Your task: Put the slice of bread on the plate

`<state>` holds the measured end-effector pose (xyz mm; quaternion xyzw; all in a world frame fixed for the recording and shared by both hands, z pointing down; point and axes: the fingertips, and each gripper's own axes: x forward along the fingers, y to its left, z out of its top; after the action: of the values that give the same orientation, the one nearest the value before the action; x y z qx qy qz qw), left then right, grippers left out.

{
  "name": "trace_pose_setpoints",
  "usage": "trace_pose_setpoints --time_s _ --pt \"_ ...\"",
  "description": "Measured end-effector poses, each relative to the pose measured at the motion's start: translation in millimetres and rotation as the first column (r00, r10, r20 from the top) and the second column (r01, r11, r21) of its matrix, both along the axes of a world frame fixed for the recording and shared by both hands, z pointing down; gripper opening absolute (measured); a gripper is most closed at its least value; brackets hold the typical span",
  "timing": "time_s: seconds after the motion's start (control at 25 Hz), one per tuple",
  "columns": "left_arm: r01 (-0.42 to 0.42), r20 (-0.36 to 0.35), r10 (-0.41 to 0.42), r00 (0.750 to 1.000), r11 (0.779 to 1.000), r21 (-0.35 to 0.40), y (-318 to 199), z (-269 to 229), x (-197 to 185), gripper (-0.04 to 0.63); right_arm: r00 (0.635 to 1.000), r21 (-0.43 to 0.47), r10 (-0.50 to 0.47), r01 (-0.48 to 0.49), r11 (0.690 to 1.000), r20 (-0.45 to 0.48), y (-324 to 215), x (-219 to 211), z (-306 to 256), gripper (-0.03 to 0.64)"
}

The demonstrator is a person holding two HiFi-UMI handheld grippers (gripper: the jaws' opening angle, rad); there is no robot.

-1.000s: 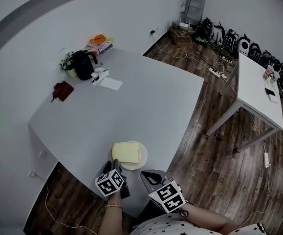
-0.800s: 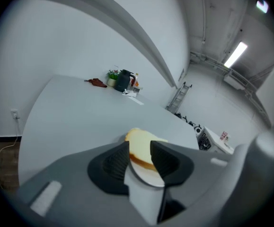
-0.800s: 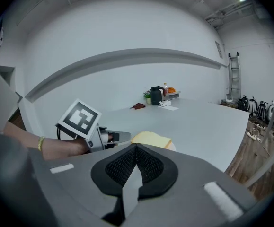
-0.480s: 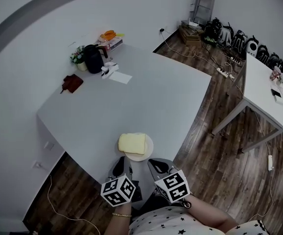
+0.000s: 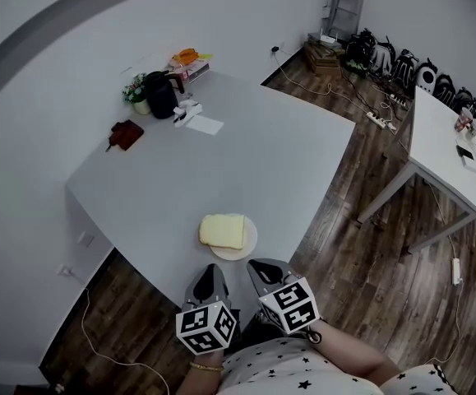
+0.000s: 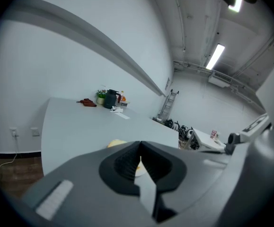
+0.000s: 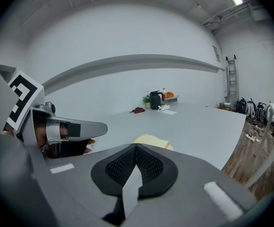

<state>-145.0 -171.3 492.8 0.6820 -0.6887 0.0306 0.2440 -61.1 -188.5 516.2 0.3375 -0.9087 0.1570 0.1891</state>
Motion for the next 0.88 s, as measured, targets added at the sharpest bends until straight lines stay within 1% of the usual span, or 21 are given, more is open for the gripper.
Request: trace_pose_setpoints --time_s 0.44,0.88 --pt "-0.015 -0.002 0.015 1.0 1.0 -0.01 1 0 4 0.008 1.0 0.034 -0.007 0.008 0.999 -0.017 6 4 -8 -0.002" --pt "-0.036 0.013 0.036 0.999 0.999 -0.003 -2 -5 13 0.008 1.0 0.037 -0.002 0.003 0.999 -0.018 5 10 -8 -0.002"
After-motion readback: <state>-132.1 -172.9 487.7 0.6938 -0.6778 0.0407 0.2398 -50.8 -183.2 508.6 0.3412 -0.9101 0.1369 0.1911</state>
